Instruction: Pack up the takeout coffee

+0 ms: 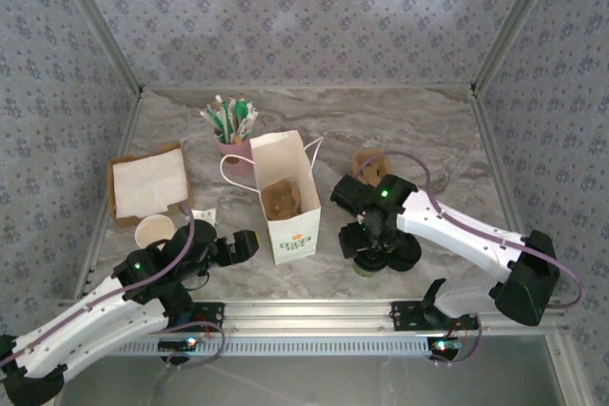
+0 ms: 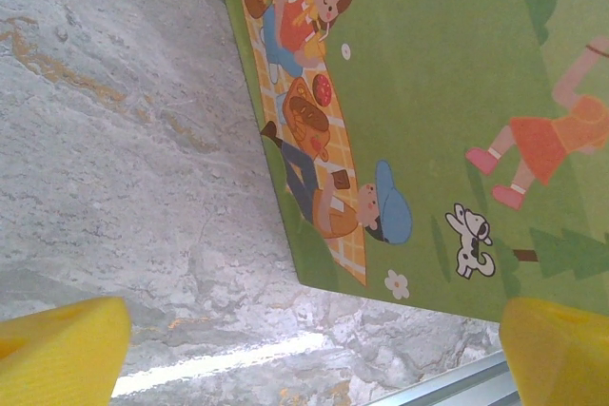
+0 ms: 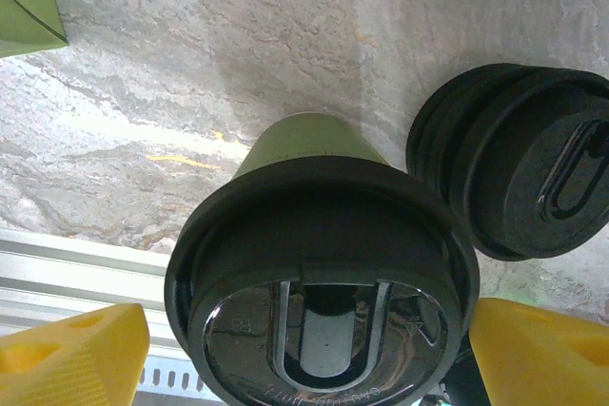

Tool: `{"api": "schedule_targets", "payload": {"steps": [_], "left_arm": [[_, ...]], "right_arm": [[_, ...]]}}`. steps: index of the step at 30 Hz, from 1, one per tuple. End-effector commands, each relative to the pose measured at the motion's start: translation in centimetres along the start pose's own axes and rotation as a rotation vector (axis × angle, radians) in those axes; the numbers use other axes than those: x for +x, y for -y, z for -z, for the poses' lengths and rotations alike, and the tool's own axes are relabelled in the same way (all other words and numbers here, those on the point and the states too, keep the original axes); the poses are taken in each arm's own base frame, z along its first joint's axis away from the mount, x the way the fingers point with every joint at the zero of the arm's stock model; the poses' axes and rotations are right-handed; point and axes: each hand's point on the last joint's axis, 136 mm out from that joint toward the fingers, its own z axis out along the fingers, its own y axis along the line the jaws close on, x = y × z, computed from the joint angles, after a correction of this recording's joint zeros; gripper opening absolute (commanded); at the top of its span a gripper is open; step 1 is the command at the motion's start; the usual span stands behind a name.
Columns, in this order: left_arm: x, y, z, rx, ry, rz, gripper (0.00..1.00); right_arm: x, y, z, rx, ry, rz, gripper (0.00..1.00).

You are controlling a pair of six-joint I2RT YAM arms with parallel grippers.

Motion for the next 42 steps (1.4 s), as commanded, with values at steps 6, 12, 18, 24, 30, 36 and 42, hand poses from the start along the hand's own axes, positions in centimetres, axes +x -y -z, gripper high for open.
{"api": "schedule_targets", "payload": {"steps": [6, 12, 18, 24, 30, 36, 42], "left_arm": [[0.0, -0.3, 0.0, -0.006, 0.005, 0.002, 1.00], [-0.1, -0.2, -0.1, -0.005, 0.005, 0.003, 0.99], [0.0, -0.2, -0.2, -0.008, 0.002, 0.003, 1.00], [0.0, -0.2, -0.2, -0.009, 0.002, 0.003, 0.99], [-0.1, -0.2, -0.2, -0.008, 0.004, 0.005, 0.99], [-0.1, -0.1, -0.1, -0.005, 0.006, 0.003, 0.99], [-0.3, 0.0, 0.2, -0.004, 0.013, 0.003, 0.99]], "right_arm": [[1.6, 0.5, -0.4, 0.012, -0.065, 0.021, 0.87], [1.7, 0.9, -0.5, 0.026, -0.068, 0.021, 0.85], [1.6, 0.9, -0.7, 0.026, -0.071, 0.023, 0.82], [1.5, 1.0, -0.8, 0.038, -0.073, 0.023, 0.82], [1.4, 1.0, -0.9, 0.040, -0.070, 0.021, 0.82], [1.3, 1.1, -1.2, 0.048, -0.071, 0.020, 0.82], [1.3, 1.0, -1.4, 0.050, -0.075, 0.020, 0.81]]}}
